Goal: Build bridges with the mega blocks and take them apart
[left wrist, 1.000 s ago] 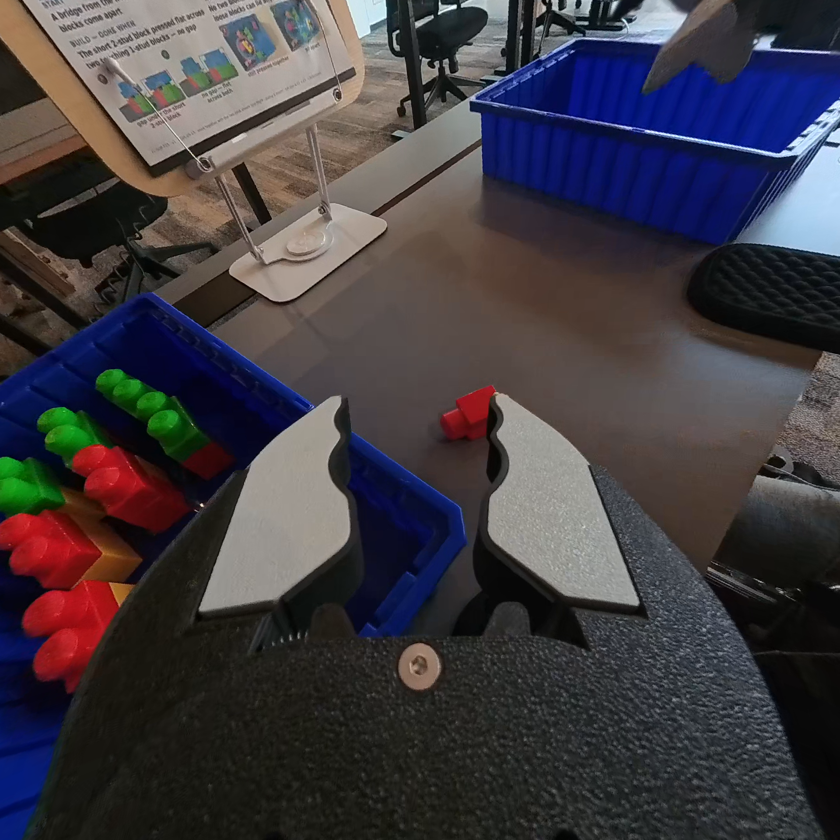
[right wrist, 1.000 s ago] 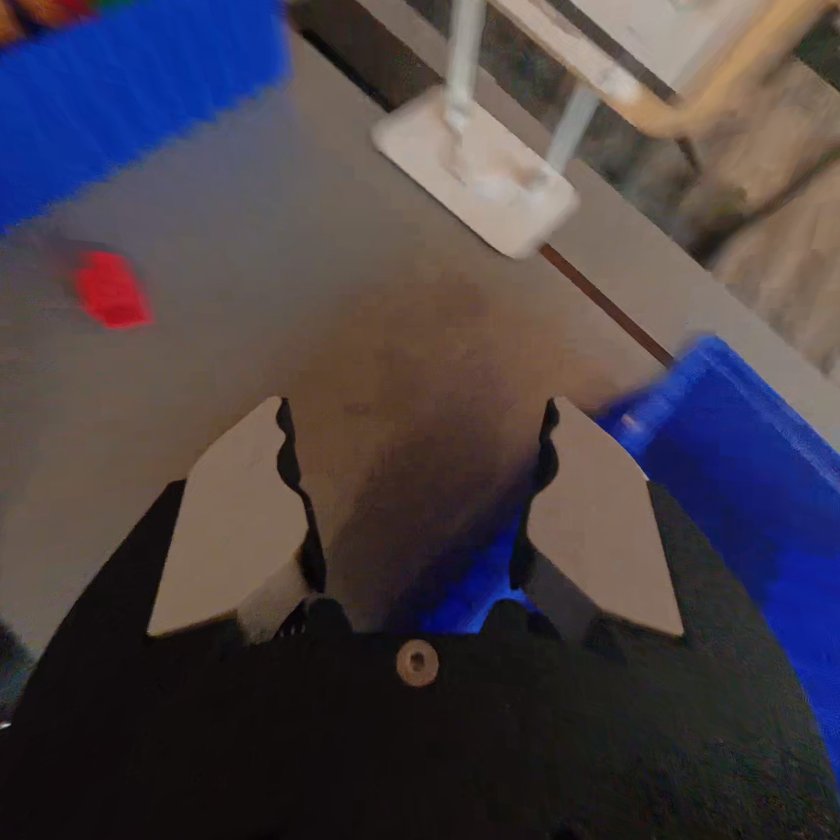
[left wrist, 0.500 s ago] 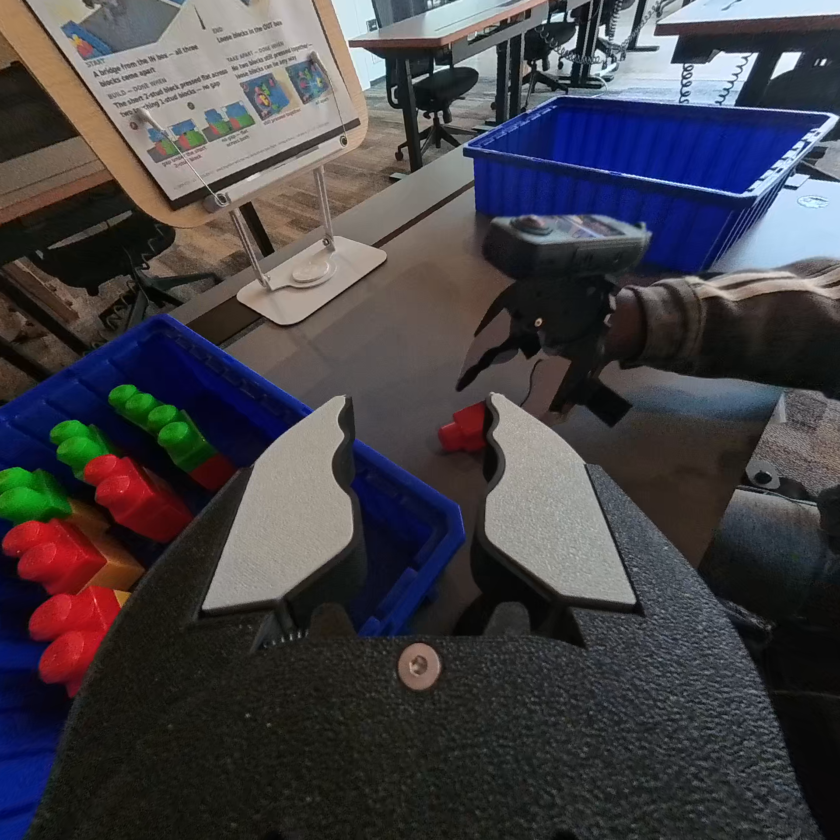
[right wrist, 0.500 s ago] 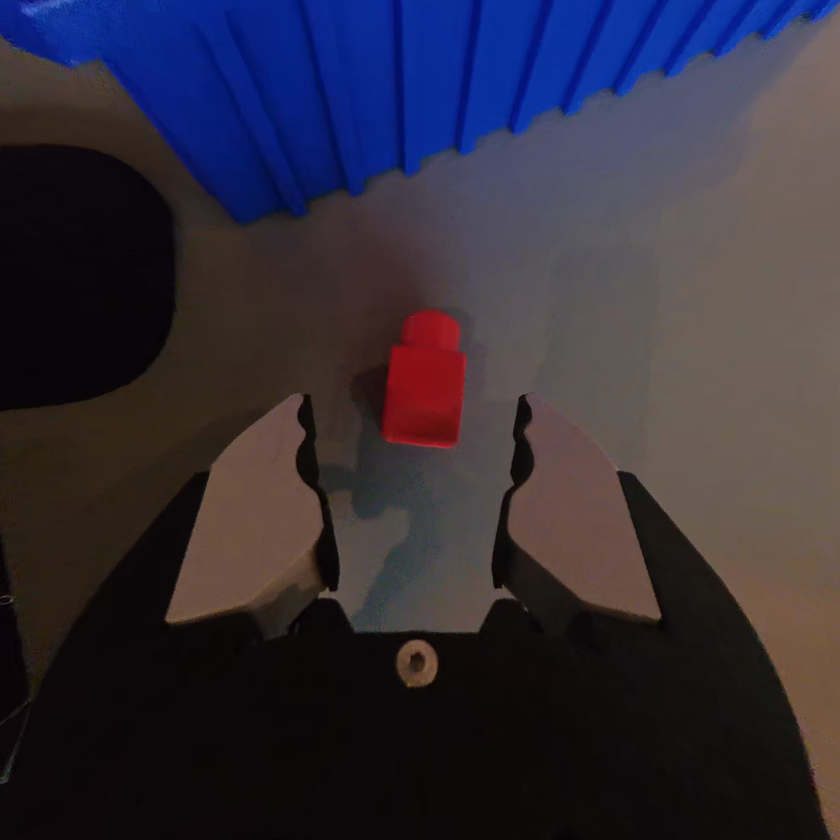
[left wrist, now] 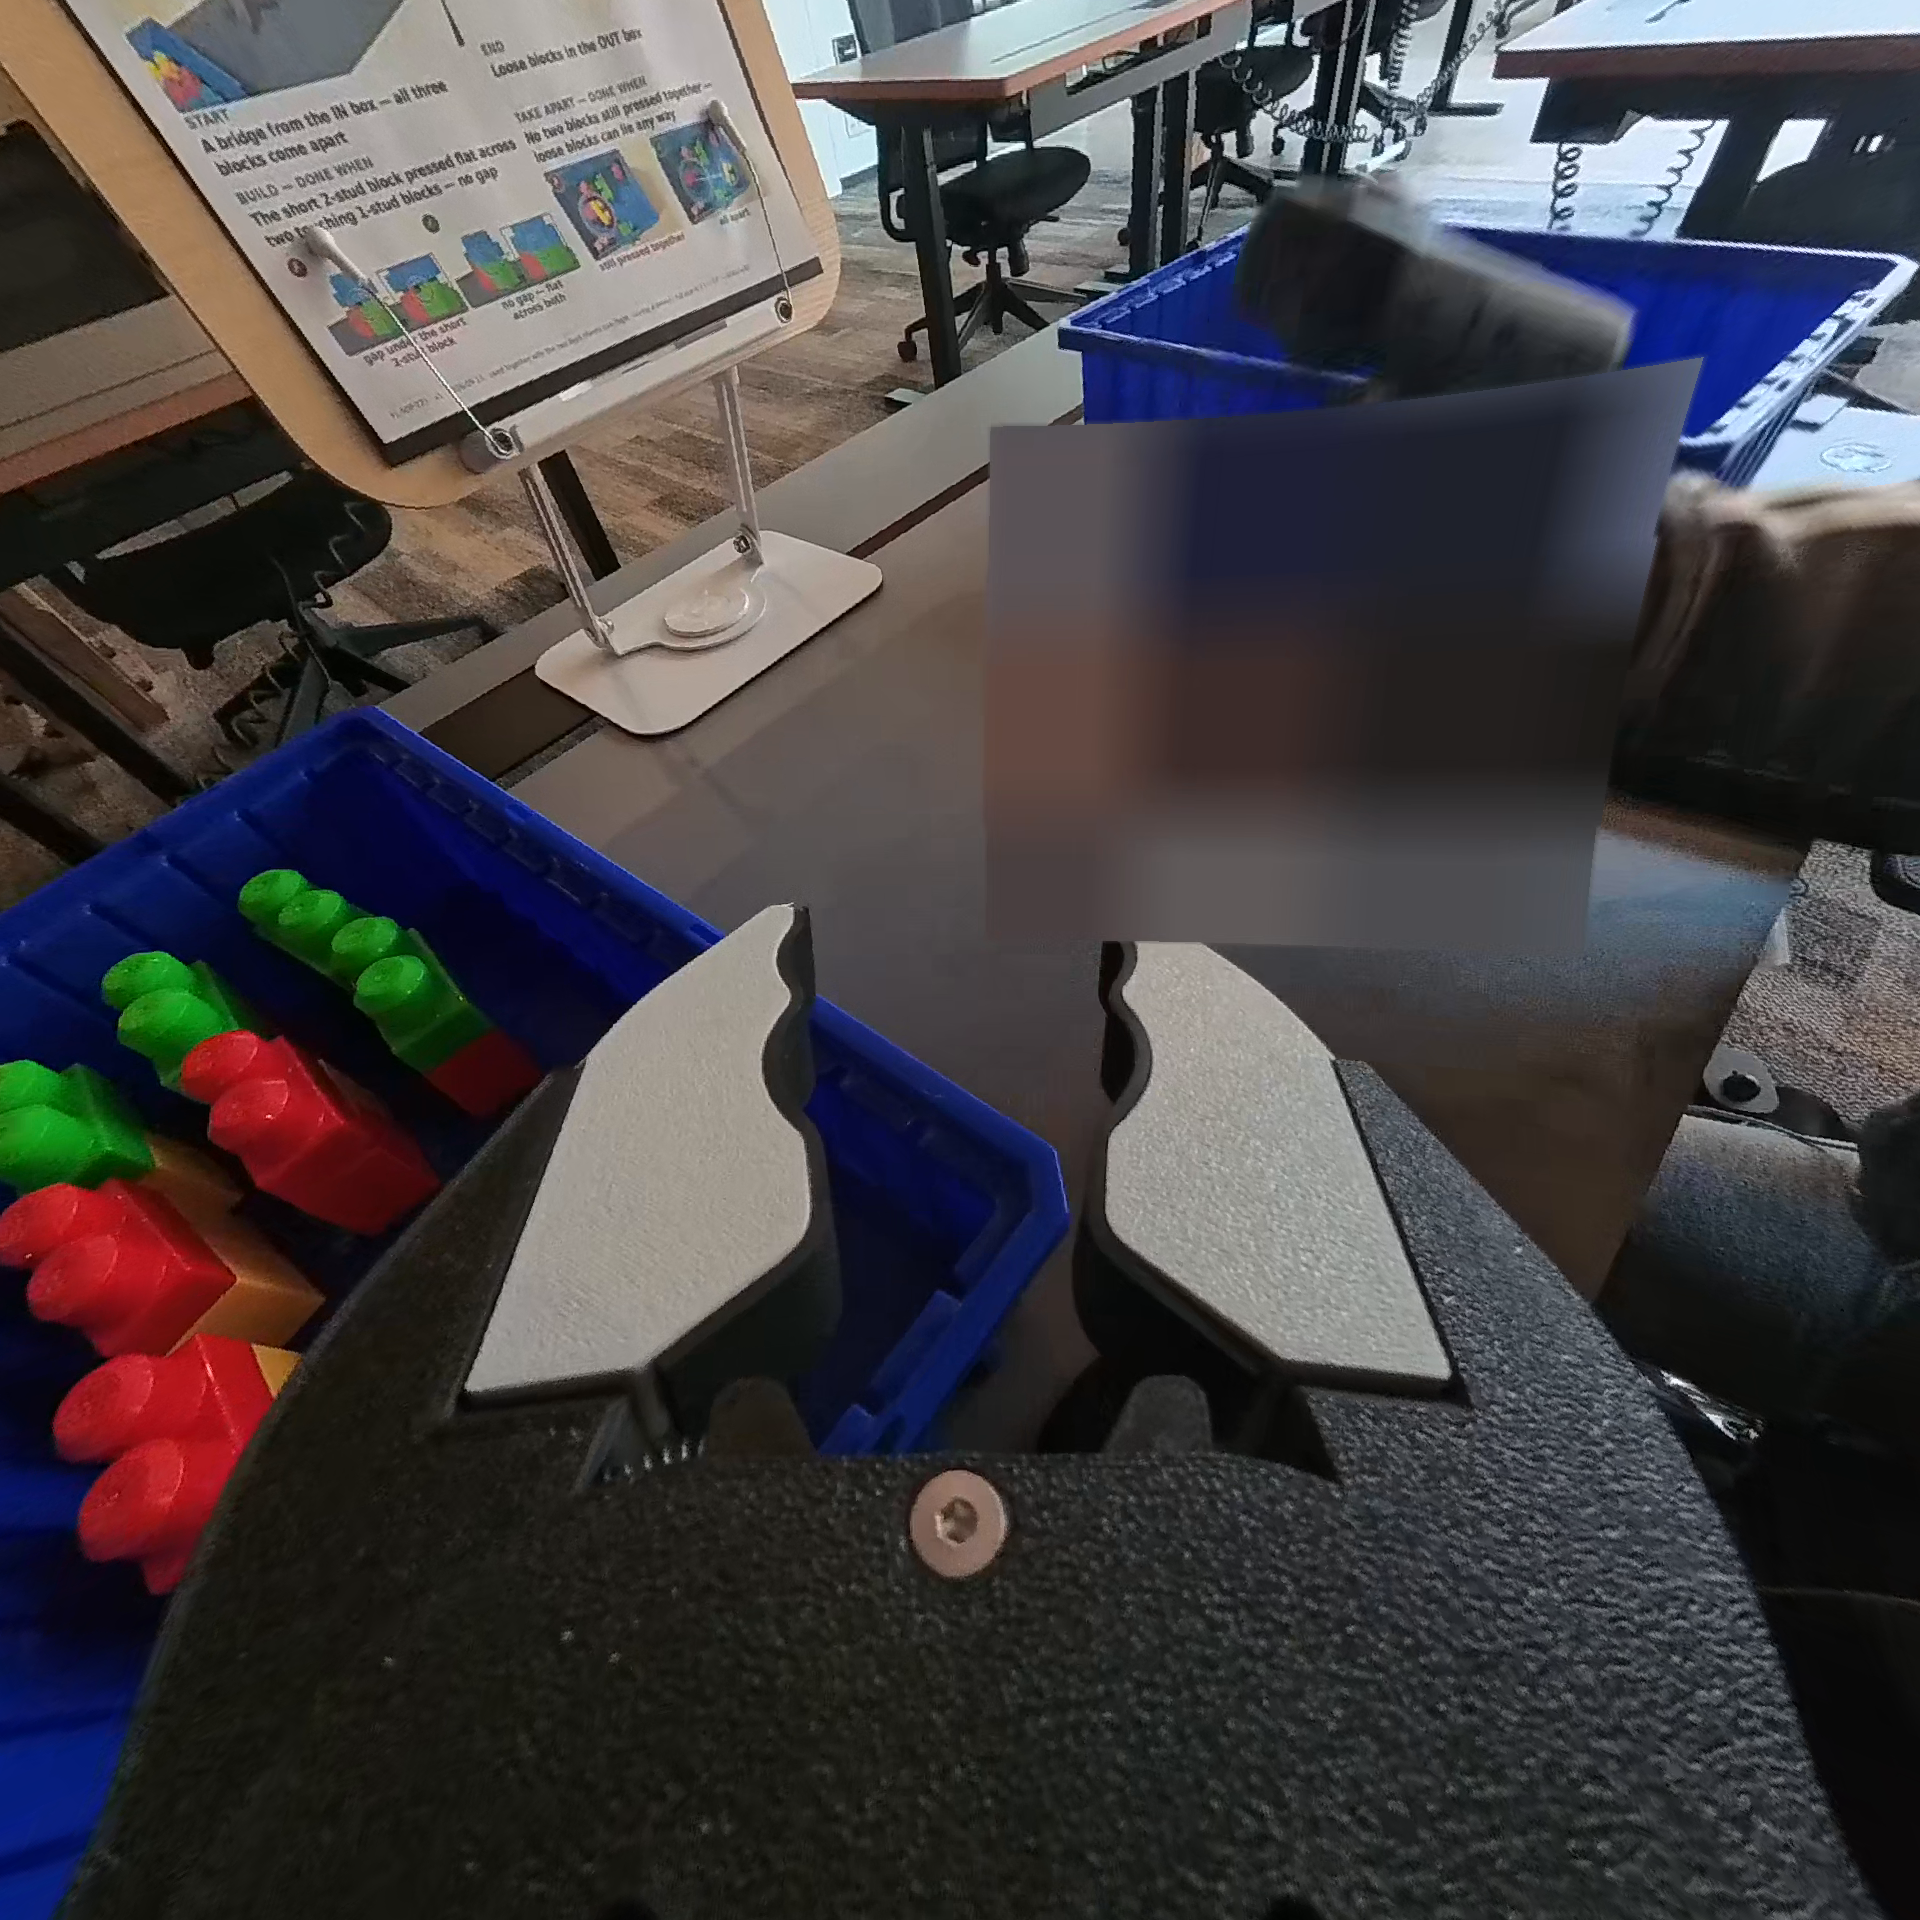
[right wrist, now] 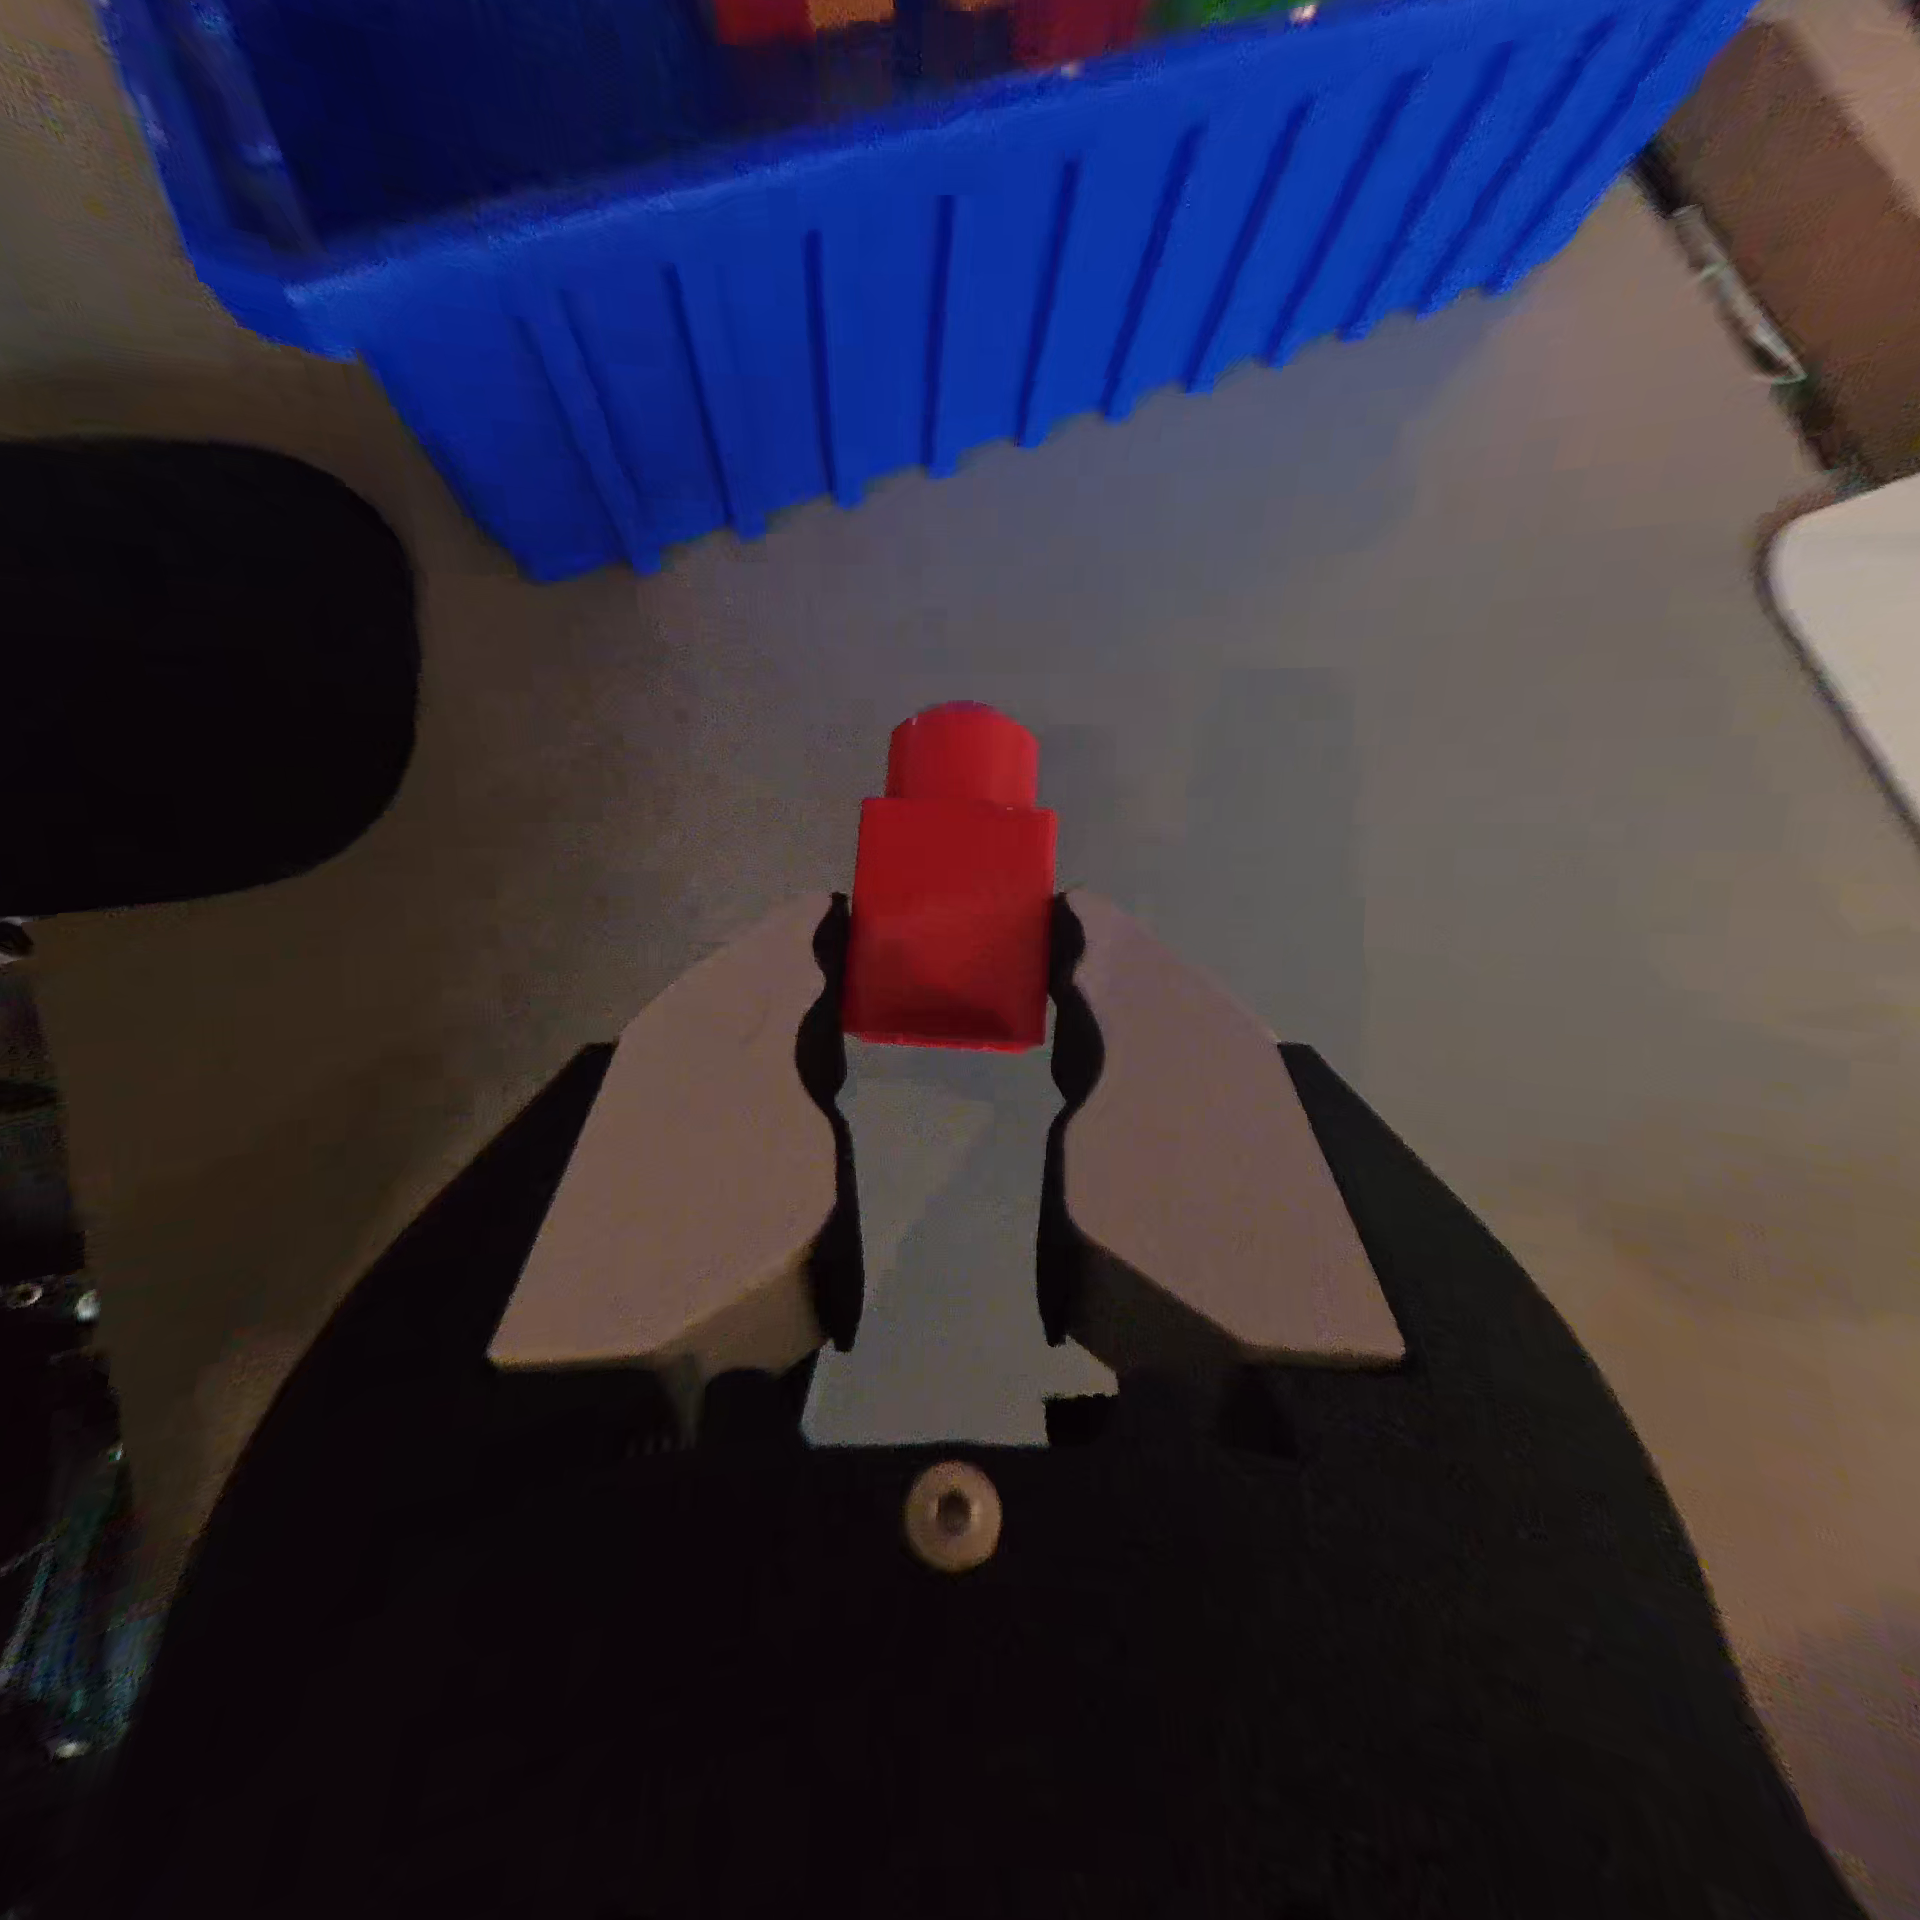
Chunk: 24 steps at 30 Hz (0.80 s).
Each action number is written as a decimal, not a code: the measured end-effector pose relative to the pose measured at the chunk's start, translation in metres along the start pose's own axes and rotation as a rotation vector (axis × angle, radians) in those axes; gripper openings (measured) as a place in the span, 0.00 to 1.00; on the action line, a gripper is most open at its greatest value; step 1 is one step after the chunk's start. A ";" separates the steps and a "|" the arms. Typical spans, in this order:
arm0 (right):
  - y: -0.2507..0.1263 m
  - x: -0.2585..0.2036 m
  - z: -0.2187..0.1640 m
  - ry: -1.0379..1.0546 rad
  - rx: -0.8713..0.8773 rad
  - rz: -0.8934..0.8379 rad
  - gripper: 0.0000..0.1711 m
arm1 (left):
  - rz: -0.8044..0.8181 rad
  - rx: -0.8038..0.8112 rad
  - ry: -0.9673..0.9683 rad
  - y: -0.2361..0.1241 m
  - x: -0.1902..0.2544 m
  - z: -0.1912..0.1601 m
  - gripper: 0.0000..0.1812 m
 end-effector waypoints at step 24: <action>-0.230 0.241 -0.225 0.592 -0.408 -0.554 0.21 | 0.090 -0.080 0.047 -0.001 0.007 0.003 0.28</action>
Point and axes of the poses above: each gripper's, where its closed fingertips meet, y out along the fingers, z out of its top, x = y × z across the jaws, the point moved 10 cm from there along -y, back along the fingers, and after that the axes turned 3 degrees about x, right-handed, at the moved point
